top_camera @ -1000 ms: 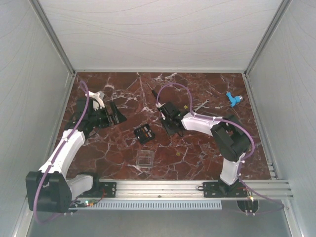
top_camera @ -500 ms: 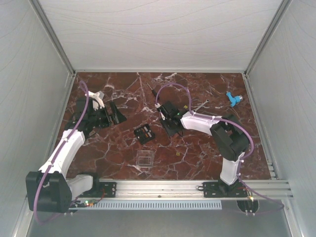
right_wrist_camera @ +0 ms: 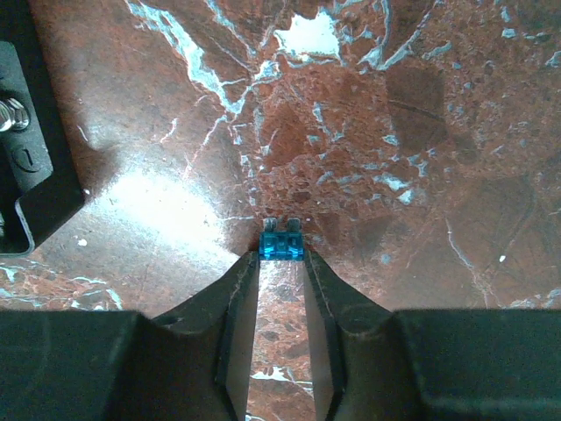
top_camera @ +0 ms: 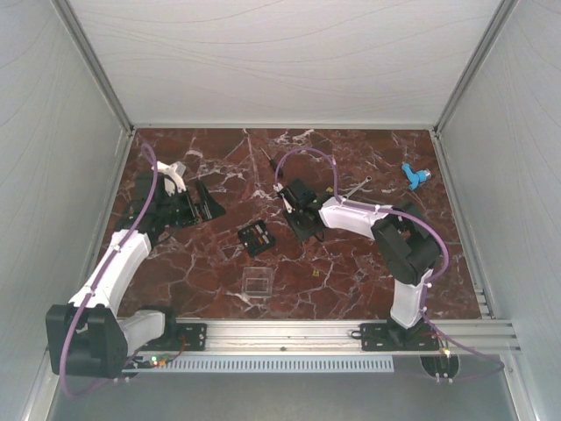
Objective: Snap on the fuse box
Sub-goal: Pick up the fuse from the center of the board.
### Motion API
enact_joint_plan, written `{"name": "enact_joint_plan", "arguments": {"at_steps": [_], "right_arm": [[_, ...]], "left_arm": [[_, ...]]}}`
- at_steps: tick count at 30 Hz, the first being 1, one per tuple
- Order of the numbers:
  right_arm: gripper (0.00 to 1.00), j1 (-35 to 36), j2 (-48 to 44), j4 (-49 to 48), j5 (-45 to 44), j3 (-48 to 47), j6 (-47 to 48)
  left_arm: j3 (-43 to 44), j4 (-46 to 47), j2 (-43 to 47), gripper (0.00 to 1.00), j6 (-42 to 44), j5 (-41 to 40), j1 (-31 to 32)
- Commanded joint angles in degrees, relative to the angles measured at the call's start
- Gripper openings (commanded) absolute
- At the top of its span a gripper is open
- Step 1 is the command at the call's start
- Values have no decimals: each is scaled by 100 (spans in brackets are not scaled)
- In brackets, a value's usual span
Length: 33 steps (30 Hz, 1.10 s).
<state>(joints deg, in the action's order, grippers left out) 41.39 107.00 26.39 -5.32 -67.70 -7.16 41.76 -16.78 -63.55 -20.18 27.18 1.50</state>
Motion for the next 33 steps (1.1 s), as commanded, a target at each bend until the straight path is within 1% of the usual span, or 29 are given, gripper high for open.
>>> {"name": "enact_joint_plan", "arguments": {"at_steps": [1,6,9,13,17,22,26,33], "right_arm": [[22,-10,439,95,8,108,31],[20,-16,255,13,19,172,75],[18,-16,-40,-134,116,324,175],[18,-5,-540,-363,308,555,343],[18,5,-1095,-665,584,810,473],[18,64,-1756,-1136,983,1158,641],[18,188,-2221,-1483,1214,1431,790],[18,375,-2860,-2006,1493,1771,904]], "left_arm": [[17,288,0,99,-58,326,-44],[-126,617,50,99,-442,788,-44],[-436,1211,93,99,-962,1346,-29],[-782,1907,52,95,-1529,1641,120],[-883,2294,-82,91,-1814,1635,463],[-871,2921,-514,83,-2264,1568,1068],[-819,3373,-848,79,-2549,1370,1540],[-559,3817,-1414,64,-2874,1308,2126]]}}
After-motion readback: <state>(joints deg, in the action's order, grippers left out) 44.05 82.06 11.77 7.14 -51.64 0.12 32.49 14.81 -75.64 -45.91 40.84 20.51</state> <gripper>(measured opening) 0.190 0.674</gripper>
